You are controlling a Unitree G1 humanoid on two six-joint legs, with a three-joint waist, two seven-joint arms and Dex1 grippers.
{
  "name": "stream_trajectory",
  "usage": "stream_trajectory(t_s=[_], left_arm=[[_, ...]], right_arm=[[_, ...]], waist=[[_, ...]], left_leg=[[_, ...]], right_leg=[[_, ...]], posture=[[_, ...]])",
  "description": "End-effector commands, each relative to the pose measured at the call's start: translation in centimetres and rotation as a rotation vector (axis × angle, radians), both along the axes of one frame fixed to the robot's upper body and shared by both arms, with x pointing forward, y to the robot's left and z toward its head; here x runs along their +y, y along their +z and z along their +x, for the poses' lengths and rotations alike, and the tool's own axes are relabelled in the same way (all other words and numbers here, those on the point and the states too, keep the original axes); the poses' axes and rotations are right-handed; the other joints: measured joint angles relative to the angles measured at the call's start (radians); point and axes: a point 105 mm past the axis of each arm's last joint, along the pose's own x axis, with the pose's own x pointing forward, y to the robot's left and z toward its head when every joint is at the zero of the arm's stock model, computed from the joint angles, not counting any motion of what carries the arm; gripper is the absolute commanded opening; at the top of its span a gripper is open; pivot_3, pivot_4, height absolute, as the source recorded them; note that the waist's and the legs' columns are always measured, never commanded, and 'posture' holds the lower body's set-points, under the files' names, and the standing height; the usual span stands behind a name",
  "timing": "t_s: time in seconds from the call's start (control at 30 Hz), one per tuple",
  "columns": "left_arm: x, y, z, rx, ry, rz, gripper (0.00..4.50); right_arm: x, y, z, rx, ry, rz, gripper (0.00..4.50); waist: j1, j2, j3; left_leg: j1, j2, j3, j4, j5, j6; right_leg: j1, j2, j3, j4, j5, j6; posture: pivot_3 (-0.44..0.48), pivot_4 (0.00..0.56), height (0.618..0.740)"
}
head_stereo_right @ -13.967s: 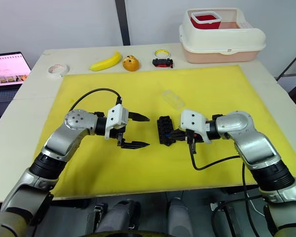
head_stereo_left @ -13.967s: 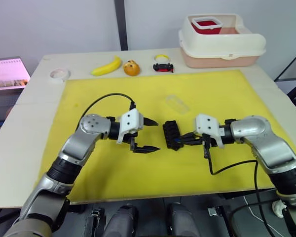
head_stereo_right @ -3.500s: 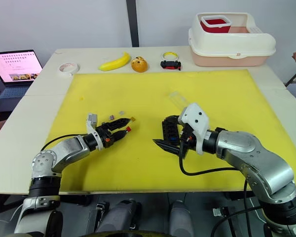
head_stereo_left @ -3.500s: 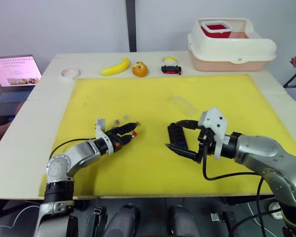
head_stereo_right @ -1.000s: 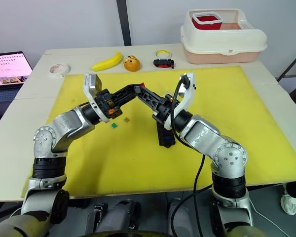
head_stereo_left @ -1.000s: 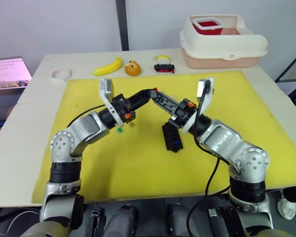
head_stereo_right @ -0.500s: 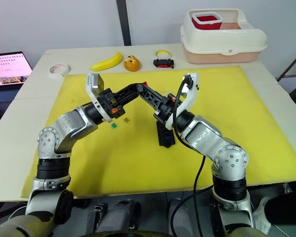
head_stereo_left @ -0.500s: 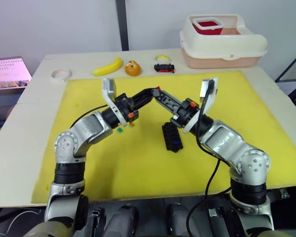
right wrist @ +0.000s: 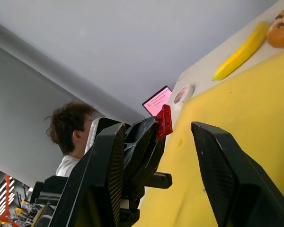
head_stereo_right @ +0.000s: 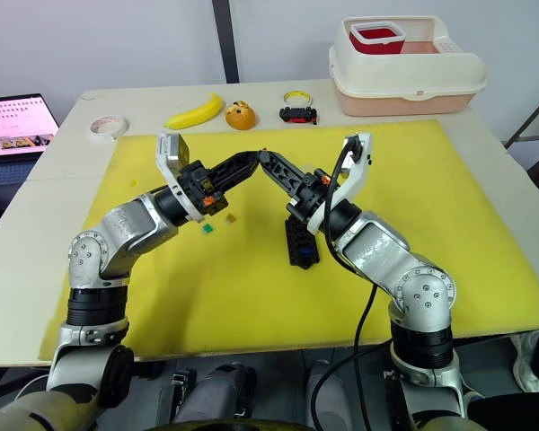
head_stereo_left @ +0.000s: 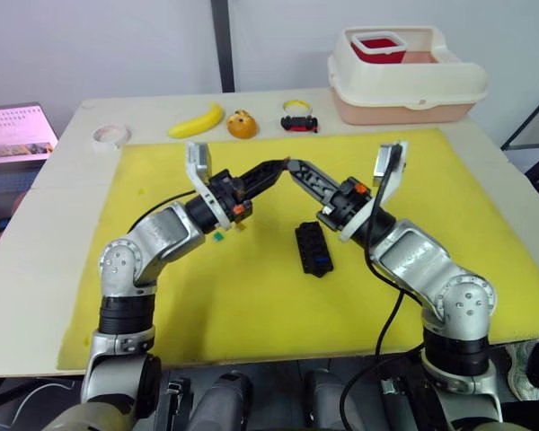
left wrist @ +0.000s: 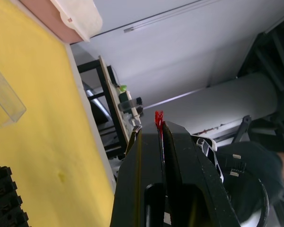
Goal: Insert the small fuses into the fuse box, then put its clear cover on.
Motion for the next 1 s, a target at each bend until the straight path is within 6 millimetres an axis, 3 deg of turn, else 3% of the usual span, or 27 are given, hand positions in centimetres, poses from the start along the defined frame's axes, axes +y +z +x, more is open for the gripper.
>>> stream_trajectory(t_s=[0.03,0.07,0.13,0.6,0.67,0.77,1.0], left_arm=[[0.01,1.3,-0.61,-0.053,-0.018,-0.017,0.0],[0.0,1.28,-0.64,-0.054,-0.019,-0.016,0.0],[-0.03,1.23,-0.7,-0.054,-0.021,-0.014,0.0],[-0.05,1.09,-0.69,-0.057,-0.036,-0.008,0.0],[-0.02,1.05,-0.67,-0.056,-0.036,-0.008,0.0],[-0.03,1.03,-0.67,-0.055,-0.036,-0.009,0.0],[-0.08,0.78,-0.76,-0.049,-0.041,-0.009,0.0]], right_arm=[[0.08,1.17,-0.65,-0.047,0.009,0.024,2.31],[0.08,1.16,-0.66,-0.047,0.009,0.023,2.31],[0.07,1.17,-0.69,-0.047,0.01,0.023,1.62],[0.35,1.06,-0.53,-0.044,0.015,0.014,1.62],[0.36,1.09,-0.52,-0.045,0.015,0.014,1.13],[0.35,1.17,-0.52,-0.047,0.016,0.014,0.02],[0.48,1.24,-0.8,-0.052,0.031,0.012,0.02]], waist=[[0.0,0.0,0.0],[0.0,0.0,0.0],[0.0,0.0,0.0],[0.0,0.0,0.0],[0.0,0.0,0.0],[0.0,0.0,0.0],[0.0,0.0,0.0]], left_leg=[[0.0,0.0,0.0,0.0,0.0,0.0],[0.0,0.0,0.0,0.0,0.0,0.0],[0.0,0.0,0.0,0.0,0.0,0.0],[0.0,0.0,0.0,0.0,0.0,0.0],[0.0,0.0,0.0,0.0,0.0,0.0],[0.0,0.0,0.0,0.0,0.0,0.0],[0.0,0.0,0.0,0.0,0.0,0.0]], right_leg=[[0.0,0.0,0.0,0.0,0.0,0.0],[0.0,0.0,0.0,0.0,0.0,0.0],[0.0,0.0,0.0,0.0,0.0,0.0],[0.0,0.0,0.0,0.0,0.0,0.0],[0.0,0.0,0.0,0.0,0.0,0.0],[0.0,0.0,0.0,0.0,0.0,0.0],[0.0,0.0,0.0,0.0,0.0,0.0]], posture=[[0.0,0.15,0.74],[0.0,0.15,0.74],[0.0,0.15,0.74],[0.0,0.15,0.74],[0.0,0.15,0.74],[0.0,0.15,0.74],[0.0,0.15,0.74]])
